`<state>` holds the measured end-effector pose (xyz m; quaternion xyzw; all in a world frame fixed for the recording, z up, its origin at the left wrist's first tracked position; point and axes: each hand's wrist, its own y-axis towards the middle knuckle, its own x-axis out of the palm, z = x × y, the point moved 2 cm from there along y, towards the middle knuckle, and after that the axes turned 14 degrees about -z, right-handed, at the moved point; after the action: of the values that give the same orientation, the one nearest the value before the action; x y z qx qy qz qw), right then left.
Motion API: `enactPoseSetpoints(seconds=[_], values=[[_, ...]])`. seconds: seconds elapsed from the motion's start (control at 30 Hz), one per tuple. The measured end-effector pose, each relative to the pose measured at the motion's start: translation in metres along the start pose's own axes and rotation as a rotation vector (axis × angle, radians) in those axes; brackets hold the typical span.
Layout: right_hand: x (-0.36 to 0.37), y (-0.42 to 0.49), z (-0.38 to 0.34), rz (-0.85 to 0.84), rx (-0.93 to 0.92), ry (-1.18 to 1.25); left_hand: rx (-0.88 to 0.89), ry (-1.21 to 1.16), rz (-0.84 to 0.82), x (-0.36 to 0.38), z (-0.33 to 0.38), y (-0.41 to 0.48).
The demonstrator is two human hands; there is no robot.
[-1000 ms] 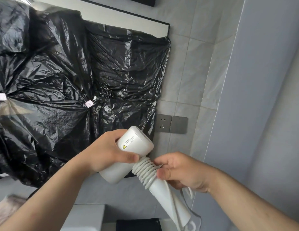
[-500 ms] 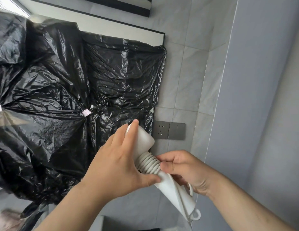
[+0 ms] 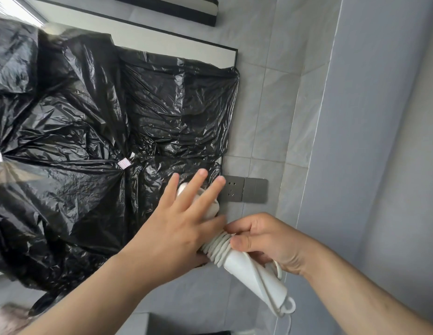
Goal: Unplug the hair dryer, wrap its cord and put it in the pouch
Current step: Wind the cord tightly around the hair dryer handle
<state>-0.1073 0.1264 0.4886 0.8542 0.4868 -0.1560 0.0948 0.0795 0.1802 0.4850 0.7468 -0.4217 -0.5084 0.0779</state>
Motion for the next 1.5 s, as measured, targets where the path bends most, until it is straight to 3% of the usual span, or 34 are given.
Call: enactPoseSetpoints(seconds=[0.1,0.33,0.47,0.57,0.67,0.8,1.0,1.27,1.5], values=[[0.001,-0.002,-0.002,-0.007,-0.009,0.048,0.073,-0.005,0.074,0.001,-0.002,0.001],[-0.009,-0.001,0.004,-0.049,-0.105,0.228,-0.046,-0.206,0.265,0.003,-0.003,-0.002],[-0.003,0.002,0.015,0.015,-0.186,0.551,-0.152,-0.311,0.305,0.003,-0.002,0.0],[0.008,0.012,0.037,-0.046,-0.187,0.83,-0.141,-0.301,0.333,0.005,0.003,0.002],[0.01,0.014,0.048,-0.041,-0.219,0.935,-0.113,-0.249,0.329,0.007,0.003,0.0],[0.007,0.007,0.034,0.137,-0.058,0.648,-0.115,-0.223,0.305,0.014,0.001,-0.005],[0.002,0.004,0.04,0.335,-0.001,0.522,-0.162,-0.259,0.201,0.023,-0.001,-0.004],[-0.003,0.006,0.035,0.32,0.128,0.462,-0.204,-0.351,0.19,0.033,-0.002,-0.006],[0.016,0.013,0.033,0.343,0.18,0.249,-0.304,-0.467,0.138,0.034,0.001,-0.007]])
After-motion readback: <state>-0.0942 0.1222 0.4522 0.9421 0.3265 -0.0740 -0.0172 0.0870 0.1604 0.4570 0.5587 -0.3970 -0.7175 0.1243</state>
